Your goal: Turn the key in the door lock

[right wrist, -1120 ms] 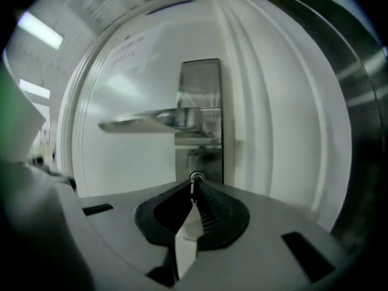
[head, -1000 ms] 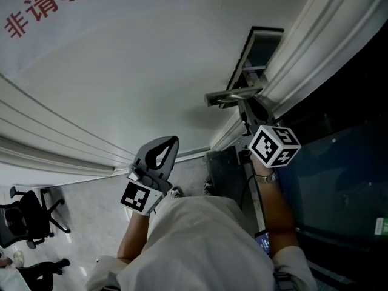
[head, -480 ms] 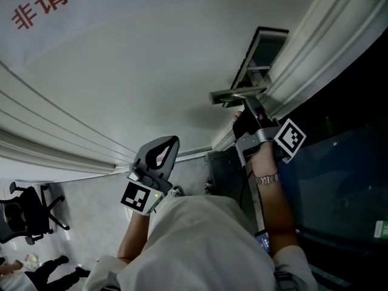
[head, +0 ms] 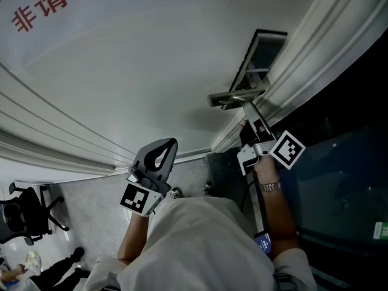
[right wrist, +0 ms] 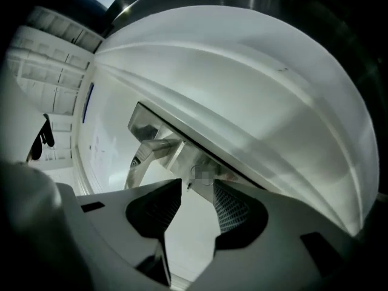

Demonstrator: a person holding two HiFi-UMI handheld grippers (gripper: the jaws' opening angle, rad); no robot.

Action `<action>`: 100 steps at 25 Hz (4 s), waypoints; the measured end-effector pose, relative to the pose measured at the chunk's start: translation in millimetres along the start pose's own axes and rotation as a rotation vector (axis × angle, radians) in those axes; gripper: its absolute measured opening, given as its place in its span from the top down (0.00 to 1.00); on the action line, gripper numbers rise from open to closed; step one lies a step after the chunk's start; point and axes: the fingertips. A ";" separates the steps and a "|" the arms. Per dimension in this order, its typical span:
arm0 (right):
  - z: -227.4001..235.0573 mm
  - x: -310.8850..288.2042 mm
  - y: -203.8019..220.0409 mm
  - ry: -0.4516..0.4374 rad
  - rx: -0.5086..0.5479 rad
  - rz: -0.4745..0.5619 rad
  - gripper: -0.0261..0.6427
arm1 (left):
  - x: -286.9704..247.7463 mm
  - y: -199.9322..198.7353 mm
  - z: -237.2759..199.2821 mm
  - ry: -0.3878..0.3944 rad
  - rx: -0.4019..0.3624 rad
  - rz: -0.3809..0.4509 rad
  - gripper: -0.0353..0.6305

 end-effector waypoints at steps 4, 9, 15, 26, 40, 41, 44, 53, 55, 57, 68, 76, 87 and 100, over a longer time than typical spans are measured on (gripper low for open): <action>2.6 8.3 6.1 0.065 0.214 -0.070 0.71 | -2.7 0.6 2.3 0.011 -0.007 0.000 0.94; -7.6 12.1 2.4 0.262 0.740 -0.138 0.69 | -5.9 -0.1 5.8 0.022 -0.009 0.000 0.94; -17.8 1.7 4.6 0.492 1.338 -0.214 0.69 | -4.4 0.2 5.5 0.021 -0.010 -0.004 0.94; -12.3 -18.6 12.8 0.704 1.840 -0.349 0.69 | 2.4 1.6 0.1 0.001 -0.003 -0.006 0.94; -8.3 -19.6 3.4 0.660 1.501 -0.251 0.93 | -2.5 1.2 -1.4 0.007 -0.001 -0.003 0.94; -8.7 -19.9 2.7 0.637 1.421 -0.231 0.93 | -3.2 0.9 -1.6 0.008 -0.001 -0.003 0.94; -8.0 -19.1 -0.1 0.561 1.166 -0.162 0.93 | -5.1 0.3 -2.3 0.010 -0.004 -0.002 0.94; -1.5 -15.6 -5.4 0.328 0.425 -0.045 0.93 | -6.9 3.5 -5.3 0.016 0.001 -0.010 0.94; 0.9 -14.7 -5.9 0.275 0.278 -0.033 0.93 | -7.7 3.7 -5.1 0.020 0.000 -0.012 0.94; 0.8 -14.8 -6.4 0.247 0.199 -0.018 0.93 | -8.7 3.7 -4.2 0.025 -0.001 -0.012 0.94; 0.9 -13.6 -7.5 0.119 -0.057 0.035 0.93 | -8.1 2.6 -2.6 0.032 -0.003 -0.007 0.94; -9.5 -7.3 1.4 0.185 0.343 -0.118 0.74 | -6.3 3.7 -2.6 0.026 -0.003 -0.010 0.94; -6.0 2.7 3.8 0.529 1.268 -0.321 0.73 | -6.3 7.3 0.7 0.030 0.000 -0.017 0.94; -5.9 -16.2 12.5 0.735 2.007 -0.444 0.73 | -5.0 4.7 0.6 0.023 -0.005 -0.016 0.94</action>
Point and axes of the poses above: the fingertips, and each gripper's own axes: x backward along the fingers, z to its right, y out of its underside, and after that the axes turned 8 degrees about -z, right-handed
